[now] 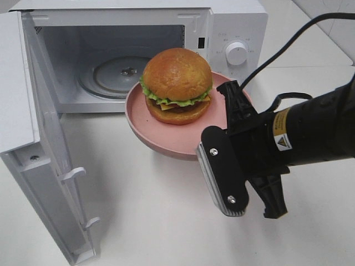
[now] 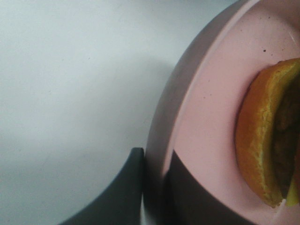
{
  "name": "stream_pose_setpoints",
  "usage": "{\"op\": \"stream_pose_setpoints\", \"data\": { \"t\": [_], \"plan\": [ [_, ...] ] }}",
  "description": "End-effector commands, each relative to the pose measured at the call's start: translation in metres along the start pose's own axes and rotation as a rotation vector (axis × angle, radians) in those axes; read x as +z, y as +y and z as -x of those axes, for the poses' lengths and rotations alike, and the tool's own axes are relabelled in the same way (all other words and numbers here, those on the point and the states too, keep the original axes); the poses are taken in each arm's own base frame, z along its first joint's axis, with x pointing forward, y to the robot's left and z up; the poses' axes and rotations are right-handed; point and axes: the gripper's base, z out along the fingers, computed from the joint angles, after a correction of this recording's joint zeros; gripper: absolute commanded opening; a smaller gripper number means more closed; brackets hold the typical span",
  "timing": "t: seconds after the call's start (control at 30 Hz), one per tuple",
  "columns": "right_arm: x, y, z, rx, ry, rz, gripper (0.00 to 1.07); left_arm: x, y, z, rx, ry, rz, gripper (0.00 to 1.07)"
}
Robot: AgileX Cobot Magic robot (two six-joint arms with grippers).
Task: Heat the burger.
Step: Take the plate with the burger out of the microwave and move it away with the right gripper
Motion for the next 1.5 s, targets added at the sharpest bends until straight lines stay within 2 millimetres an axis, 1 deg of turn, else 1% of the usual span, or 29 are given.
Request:
{"op": "stream_pose_setpoints", "data": {
  "t": [0.03,0.07,0.1,0.13,0.17,0.23,0.3,0.33,0.47,0.5,0.57,0.67,0.7,0.77,0.8,0.87,0.93,1.03,1.1,1.2,1.27,1.37,1.43,1.5],
  "plan": [
    [-0.015,0.001,-0.001,0.002,-0.021,-0.055,0.00,-0.001,0.000,0.000,0.001,-0.015,0.005,1.00],
    [-0.015,0.001,-0.001,0.002,-0.021,-0.055,0.00,-0.001,0.000,0.000,0.001,-0.015,0.005,1.00],
    [-0.021,0.008,-0.004,0.007,-0.011,-0.043,0.00,-0.001,0.000,0.000,0.001,-0.015,0.005,1.00],
    [-0.021,0.008,-0.004,0.007,-0.011,-0.043,0.00,-0.001,0.000,0.000,0.001,-0.015,0.005,1.00],
    [-0.027,0.013,-0.007,0.018,-0.006,-0.044,0.00,-0.001,0.000,0.000,0.001,-0.015,0.005,1.00],
    [-0.030,0.016,-0.008,0.027,-0.004,-0.044,0.00,-0.001,0.000,0.000,0.001,-0.015,0.005,1.00],
    [-0.039,0.024,-0.012,0.047,0.000,-0.047,0.00,-0.001,0.000,0.000,0.001,-0.015,0.005,1.00],
    [-0.039,0.024,-0.012,0.047,0.000,-0.047,0.00,-0.001,0.000,0.000,0.001,-0.015,0.005,1.00],
    [-0.053,0.036,-0.019,0.083,0.022,-0.042,0.00,-0.001,0.000,0.000,0.001,-0.015,0.005,1.00],
    [-0.053,0.036,-0.019,0.083,0.022,-0.042,0.00,-0.001,0.000,0.000,0.001,-0.015,0.005,1.00],
    [-0.063,0.043,-0.023,0.116,0.031,-0.047,0.00,-0.001,0.000,0.000,0.001,-0.015,0.005,1.00],
    [-0.065,0.045,-0.024,0.123,0.035,-0.048,0.00,-0.001,0.000,0.000,0.001,-0.015,0.005,1.00],
    [-0.069,0.049,-0.027,0.135,0.047,-0.050,0.00,-0.001,0.000,0.000,0.001,-0.015,0.005,1.00],
    [-0.072,0.050,-0.028,0.144,0.051,-0.055,0.00,-0.001,0.000,0.000,0.001,-0.015,0.005,1.00],
    [-0.077,0.053,-0.030,0.171,0.061,-0.054,0.00,-0.001,0.000,0.000,0.001,-0.015,0.005,1.00],
    [-0.078,0.054,-0.031,0.175,0.068,-0.055,0.00,-0.001,0.000,0.000,0.001,-0.015,0.005,1.00],
    [-0.085,0.058,-0.037,0.211,0.124,-0.049,0.00,-0.001,0.000,0.000,0.001,-0.015,0.005,1.00],
    [-0.086,0.058,-0.039,0.220,0.139,-0.046,0.00,-0.001,0.000,0.000,0.001,-0.015,0.005,1.00],
    [-0.087,0.060,-0.045,0.267,0.211,-0.043,0.00,-0.001,0.000,0.000,0.001,-0.015,0.005,1.00],
    [-0.087,0.060,-0.046,0.278,0.224,-0.048,0.00,-0.001,0.000,0.000,0.001,-0.015,0.005,1.00],
    [-0.088,0.059,-0.051,0.367,0.271,-0.079,0.00,-0.001,0.000,0.000,0.001,-0.015,0.005,1.00],
    [-0.088,0.058,-0.052,0.385,0.283,-0.086,0.00,-0.001,0.000,0.000,0.001,-0.015,0.005,1.00],
    [-0.089,0.057,-0.058,0.471,0.347,-0.126,0.00,-0.001,0.000,0.000,0.001,-0.015,0.005,1.00],
    [-0.089,0.057,-0.059,0.496,0.363,-0.129,0.00,-0.001,0.000,0.000,0.001,-0.015,0.005,1.00]
  ]
}}
